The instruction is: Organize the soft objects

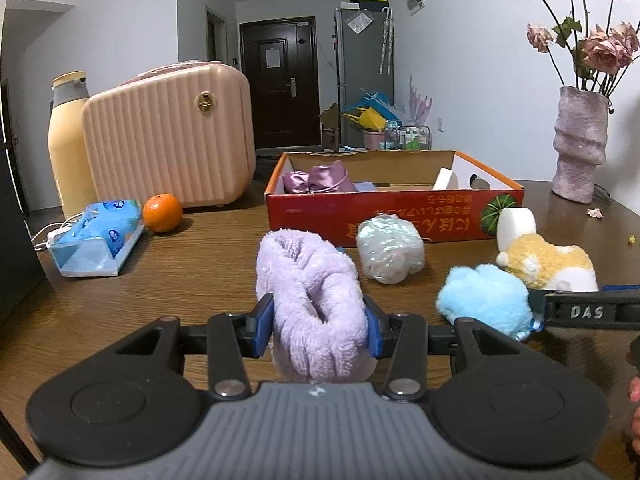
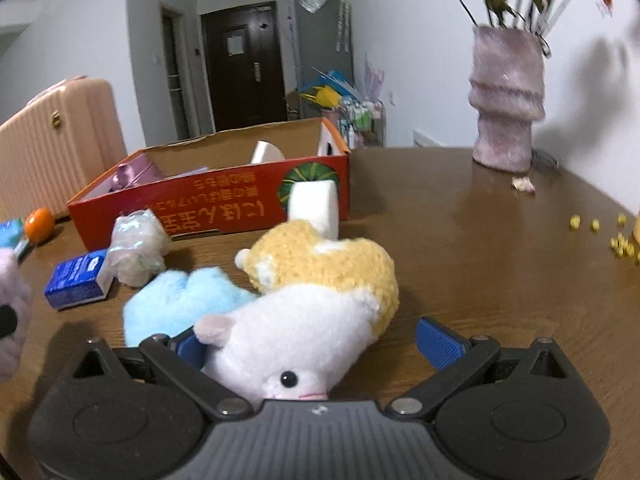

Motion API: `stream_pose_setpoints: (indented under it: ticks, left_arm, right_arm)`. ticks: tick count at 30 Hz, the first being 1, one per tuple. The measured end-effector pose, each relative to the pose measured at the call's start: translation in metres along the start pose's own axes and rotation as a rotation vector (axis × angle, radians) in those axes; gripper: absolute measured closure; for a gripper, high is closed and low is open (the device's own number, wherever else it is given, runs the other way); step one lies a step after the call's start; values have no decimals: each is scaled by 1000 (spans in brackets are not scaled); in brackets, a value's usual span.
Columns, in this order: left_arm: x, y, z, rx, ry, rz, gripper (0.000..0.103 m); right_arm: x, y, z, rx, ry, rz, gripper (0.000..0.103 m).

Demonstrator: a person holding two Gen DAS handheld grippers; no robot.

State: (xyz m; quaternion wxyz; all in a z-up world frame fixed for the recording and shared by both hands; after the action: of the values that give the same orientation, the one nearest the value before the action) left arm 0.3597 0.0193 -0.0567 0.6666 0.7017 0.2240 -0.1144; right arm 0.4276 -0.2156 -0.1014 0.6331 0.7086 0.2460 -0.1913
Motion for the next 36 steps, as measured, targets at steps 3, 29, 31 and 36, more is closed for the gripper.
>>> stream_pose_setpoints:
  ticks: [3, 29, 31, 36]
  left_arm:
    - [1, 0, -4, 0, 1, 0, 58]
    - [-8, 5, -8, -12, -9, 38, 58]
    - [-11, 8, -8, -15, -12, 48, 58]
    - [-17, 14, -6, -18, -15, 73, 58]
  right_arm:
    - [5, 0, 6, 14, -3, -20, 9]
    - [-41, 11, 0, -39, 69, 178, 50]
    - [-48, 14, -5, -58, 76, 213, 50]
    - [-57, 16, -13, -78, 93, 247, 50]
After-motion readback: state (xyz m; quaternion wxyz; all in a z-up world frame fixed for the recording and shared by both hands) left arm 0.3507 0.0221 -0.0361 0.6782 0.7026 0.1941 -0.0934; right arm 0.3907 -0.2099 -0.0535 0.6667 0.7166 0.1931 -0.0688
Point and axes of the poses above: each gripper's, at about its wrist camera, not at the fingertips, and x roughly the way its jaws point, z to its right, y to its top, the point moved 7 cm from there along x, roughly the way its jaws point, and after that the axes turned 4 degrees about y, right-handed, at the moved point
